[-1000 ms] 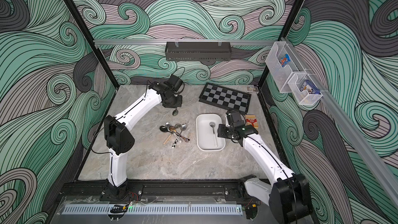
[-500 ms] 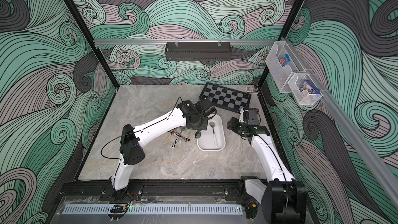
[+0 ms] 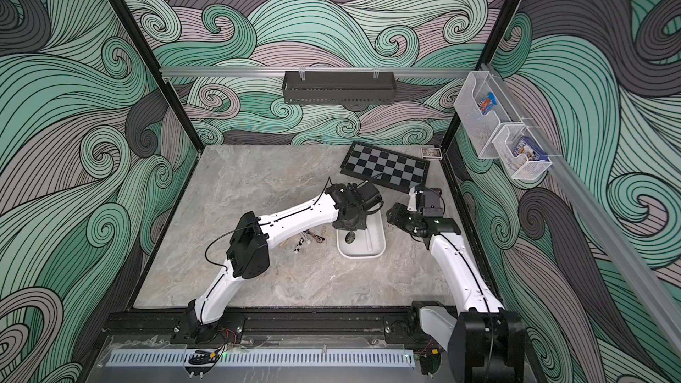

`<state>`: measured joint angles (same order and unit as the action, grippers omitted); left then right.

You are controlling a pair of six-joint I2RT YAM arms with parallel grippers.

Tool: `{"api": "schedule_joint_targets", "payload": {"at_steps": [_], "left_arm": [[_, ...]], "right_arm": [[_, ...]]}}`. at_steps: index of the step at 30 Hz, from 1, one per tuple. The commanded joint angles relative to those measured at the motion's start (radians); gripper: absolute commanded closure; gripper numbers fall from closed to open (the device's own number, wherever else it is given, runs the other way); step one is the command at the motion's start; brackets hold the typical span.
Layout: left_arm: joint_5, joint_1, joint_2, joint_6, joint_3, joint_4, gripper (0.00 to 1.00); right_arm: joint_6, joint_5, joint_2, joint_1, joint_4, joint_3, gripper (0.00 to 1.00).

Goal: Put the spoon into the storage box
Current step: Place the spoon in the storage box.

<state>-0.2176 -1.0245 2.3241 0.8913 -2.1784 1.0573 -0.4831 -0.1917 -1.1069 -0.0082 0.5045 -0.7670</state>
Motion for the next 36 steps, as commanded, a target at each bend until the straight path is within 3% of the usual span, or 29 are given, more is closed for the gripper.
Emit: {"api": "schedule_joint_targets", "payload": {"at_steps": [1,12,19,22,23,26,31,36], "left_arm": [[-0.007,-0.006,0.044,0.026,-0.038,-0.039,1.0],[0.044,-0.008,0.124,0.06,-0.039,-0.069,1.0],[0.054,-0.011,0.095,0.039,-0.016,-0.087,1.0],[0.064,-0.01,0.072,0.024,0.01,-0.101,0.75],[0.067,-0.011,0.064,0.02,0.017,-0.102,0.71],[0.053,-0.013,0.02,0.008,0.044,-0.101,0.65],[-0.004,-0.019,-0.129,-0.035,0.095,-0.082,0.64],[-0.186,-0.017,-0.438,-0.102,0.277,-0.047,0.5]], "right_arm": [[-0.004,-0.016,0.022,-0.004,-0.007,0.018,0.41],[-0.004,-0.038,0.009,-0.004,-0.021,0.026,0.41],[-0.005,-0.045,0.003,-0.003,-0.026,0.025,0.41],[-0.002,-0.051,-0.005,-0.004,-0.024,0.02,0.4],[-0.001,-0.054,-0.005,-0.004,-0.024,0.02,0.39],[0.0,-0.051,-0.001,-0.004,-0.025,0.02,0.39],[0.011,-0.062,0.003,0.0,-0.022,0.009,0.39],[0.051,-0.026,0.03,0.102,0.024,-0.046,0.4]]}}
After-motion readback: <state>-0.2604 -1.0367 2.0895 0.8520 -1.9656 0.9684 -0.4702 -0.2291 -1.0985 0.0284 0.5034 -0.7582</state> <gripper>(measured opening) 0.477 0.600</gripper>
